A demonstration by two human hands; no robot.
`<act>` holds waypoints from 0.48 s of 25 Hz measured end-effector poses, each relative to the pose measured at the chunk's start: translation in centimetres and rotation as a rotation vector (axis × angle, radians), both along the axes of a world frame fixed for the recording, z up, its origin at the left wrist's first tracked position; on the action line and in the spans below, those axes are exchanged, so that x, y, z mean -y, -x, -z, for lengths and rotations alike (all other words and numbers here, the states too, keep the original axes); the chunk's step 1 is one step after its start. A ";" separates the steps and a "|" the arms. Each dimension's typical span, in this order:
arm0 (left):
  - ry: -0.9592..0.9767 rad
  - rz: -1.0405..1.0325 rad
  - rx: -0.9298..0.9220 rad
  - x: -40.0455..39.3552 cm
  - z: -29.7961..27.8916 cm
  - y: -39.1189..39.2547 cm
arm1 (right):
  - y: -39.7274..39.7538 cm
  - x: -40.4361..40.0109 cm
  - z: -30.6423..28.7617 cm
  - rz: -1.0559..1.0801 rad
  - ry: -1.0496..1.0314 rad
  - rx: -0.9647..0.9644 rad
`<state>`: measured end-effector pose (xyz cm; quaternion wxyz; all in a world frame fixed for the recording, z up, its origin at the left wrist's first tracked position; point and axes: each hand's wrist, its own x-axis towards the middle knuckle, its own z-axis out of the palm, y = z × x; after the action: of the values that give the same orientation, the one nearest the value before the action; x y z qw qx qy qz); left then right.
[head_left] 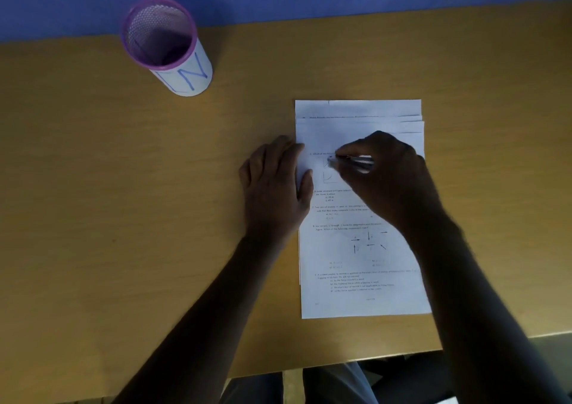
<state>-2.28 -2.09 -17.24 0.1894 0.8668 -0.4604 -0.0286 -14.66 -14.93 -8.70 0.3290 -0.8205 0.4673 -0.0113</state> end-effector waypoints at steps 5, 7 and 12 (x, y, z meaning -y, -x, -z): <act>0.012 -0.001 -0.002 0.0 0.1 0.1 | 0.5 1.0 -0.4 0.243 -0.173 0.100; 0.014 -0.001 -0.002 0.0 0.1 0.1 | 0.6 1.0 -0.4 0.254 -0.180 0.082; 0.018 -0.006 -0.008 0.1 0.1 0.1 | 1.8 1.2 0.8 0.270 -0.171 0.181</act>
<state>-2.39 -2.14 -17.37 0.1992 0.8663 -0.4573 -0.0275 -16.43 -16.17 -9.46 0.4337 -0.7151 0.5409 -0.0896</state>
